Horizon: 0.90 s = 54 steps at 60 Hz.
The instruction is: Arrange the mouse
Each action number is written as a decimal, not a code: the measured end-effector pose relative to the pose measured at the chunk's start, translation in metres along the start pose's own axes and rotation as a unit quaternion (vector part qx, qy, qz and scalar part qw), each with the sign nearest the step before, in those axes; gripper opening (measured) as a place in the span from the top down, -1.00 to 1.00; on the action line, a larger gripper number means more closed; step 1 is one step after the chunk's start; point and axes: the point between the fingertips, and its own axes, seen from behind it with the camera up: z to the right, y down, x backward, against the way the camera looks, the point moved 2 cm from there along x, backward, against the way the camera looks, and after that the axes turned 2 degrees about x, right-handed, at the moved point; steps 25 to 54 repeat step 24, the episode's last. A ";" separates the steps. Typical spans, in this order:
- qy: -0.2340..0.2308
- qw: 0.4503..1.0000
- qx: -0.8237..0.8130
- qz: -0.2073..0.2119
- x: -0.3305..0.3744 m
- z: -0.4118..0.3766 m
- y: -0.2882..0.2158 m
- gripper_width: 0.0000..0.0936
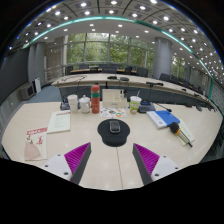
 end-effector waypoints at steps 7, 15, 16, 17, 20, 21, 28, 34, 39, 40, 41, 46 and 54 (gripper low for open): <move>0.005 1.000 0.004 0.012 0.042 -0.004 0.007 -0.83; 0.012 1.000 0.008 0.015 0.066 -0.003 0.016 -0.83; 0.013 1.000 0.010 0.016 0.068 -0.002 0.016 -0.83; 0.014 1.000 0.012 0.017 0.070 -0.002 0.017 -0.83; 0.015 1.000 0.011 0.020 0.075 -0.002 0.018 -0.83; 0.016 1.000 0.011 0.021 0.076 -0.002 0.017 -0.83; 0.018 0.999 0.012 0.026 0.080 -0.001 0.016 -0.83; 0.018 0.999 0.012 0.026 0.080 -0.001 0.016 -0.83; 0.018 0.999 0.012 0.026 0.080 -0.001 0.016 -0.83; 0.018 0.999 0.012 0.026 0.080 -0.001 0.016 -0.83; 0.018 0.999 0.012 0.026 0.080 -0.001 0.016 -0.83; 0.018 0.999 0.012 0.026 0.080 -0.001 0.016 -0.83; 0.018 0.999 0.012 0.026 0.080 -0.001 0.016 -0.83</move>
